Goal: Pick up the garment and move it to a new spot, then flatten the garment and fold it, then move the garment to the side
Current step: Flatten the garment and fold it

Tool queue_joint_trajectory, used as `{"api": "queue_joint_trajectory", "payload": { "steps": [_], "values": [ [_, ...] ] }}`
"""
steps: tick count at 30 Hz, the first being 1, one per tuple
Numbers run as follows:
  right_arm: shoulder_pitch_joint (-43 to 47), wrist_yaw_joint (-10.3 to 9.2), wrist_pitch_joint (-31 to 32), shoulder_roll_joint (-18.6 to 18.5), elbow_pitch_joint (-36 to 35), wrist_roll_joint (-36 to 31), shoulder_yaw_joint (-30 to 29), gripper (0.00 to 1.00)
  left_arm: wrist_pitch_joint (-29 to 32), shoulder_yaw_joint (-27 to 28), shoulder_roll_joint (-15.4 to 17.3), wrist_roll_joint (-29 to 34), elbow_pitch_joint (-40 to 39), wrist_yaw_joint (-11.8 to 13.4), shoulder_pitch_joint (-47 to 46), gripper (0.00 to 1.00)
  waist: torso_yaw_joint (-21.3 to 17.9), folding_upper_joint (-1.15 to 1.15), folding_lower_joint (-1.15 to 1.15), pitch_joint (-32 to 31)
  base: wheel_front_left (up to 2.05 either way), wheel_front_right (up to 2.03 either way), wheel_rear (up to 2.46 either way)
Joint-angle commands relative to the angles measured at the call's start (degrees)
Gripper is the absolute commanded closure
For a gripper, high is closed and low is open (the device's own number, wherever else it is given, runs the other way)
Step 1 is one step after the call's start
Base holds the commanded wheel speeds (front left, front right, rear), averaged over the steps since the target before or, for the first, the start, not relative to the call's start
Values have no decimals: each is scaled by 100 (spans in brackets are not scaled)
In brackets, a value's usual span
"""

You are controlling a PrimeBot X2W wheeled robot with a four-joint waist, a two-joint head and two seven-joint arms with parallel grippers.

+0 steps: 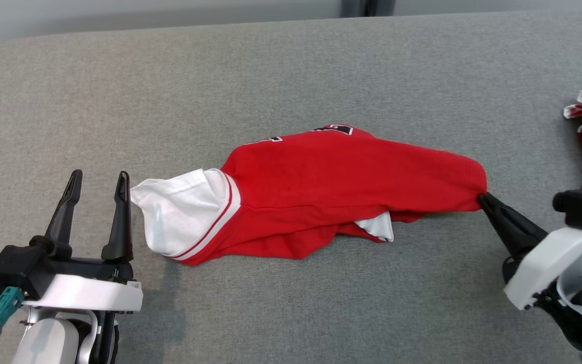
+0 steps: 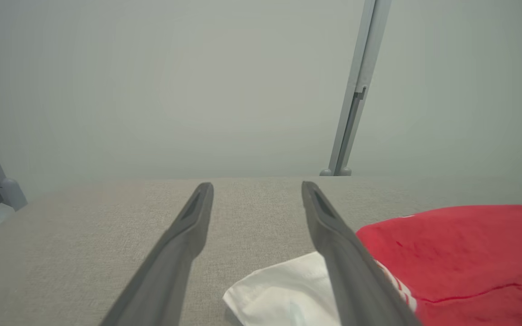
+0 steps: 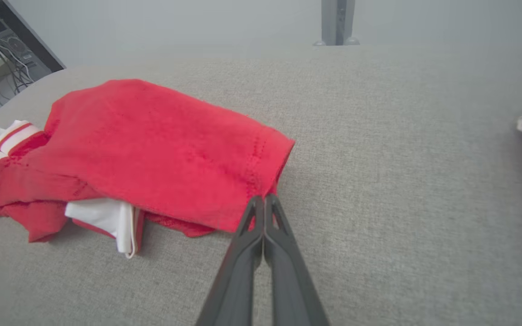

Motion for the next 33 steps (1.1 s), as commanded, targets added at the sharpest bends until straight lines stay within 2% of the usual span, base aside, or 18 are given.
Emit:
{"api": "queue_joint_trajectory", "payload": {
  "steps": [1,5,10,15,18,21,27,33],
  "values": [
    [157,0,194,-63,-233,132,-122,100,-38,30,26,-8,-14,15,40,0,-57,0,0,-36,0,0,0],
    [679,-1,1015,-60,-1194,617,-642,100,-41,41,34,-8,-39,44,65,0,-129,0,0,-69,0,0,0],
    [1109,0,2019,283,-2266,1348,-1338,100,-51,45,39,-16,-70,61,70,0,-155,0,0,-70,0,0,0],
    [796,0,2709,739,-2598,2019,-1854,100,-58,21,22,-12,-112,63,-31,0,-112,0,0,26,0,0,0],
    [331,0,2973,949,-2262,2249,-2099,100,-53,-31,-11,6,-124,29,-117,0,-36,0,0,143,0,0,0],
    [-232,0,3109,1136,-1616,2316,-2343,100,-62,-93,-45,26,-100,-18,-229,0,75,0,0,272,0,0,0],
    [-1193,0,2923,1358,-18,2009,-2674,100,-76,-216,-178,48,26,-124,-464,0,348,0,0,488,0,0,0],
    [-1716,0,2593,1445,1201,1722,-2612,100,-83,-223,-267,100,142,-200,-598,0,487,0,0,614,0,0,0]
  ]
}}
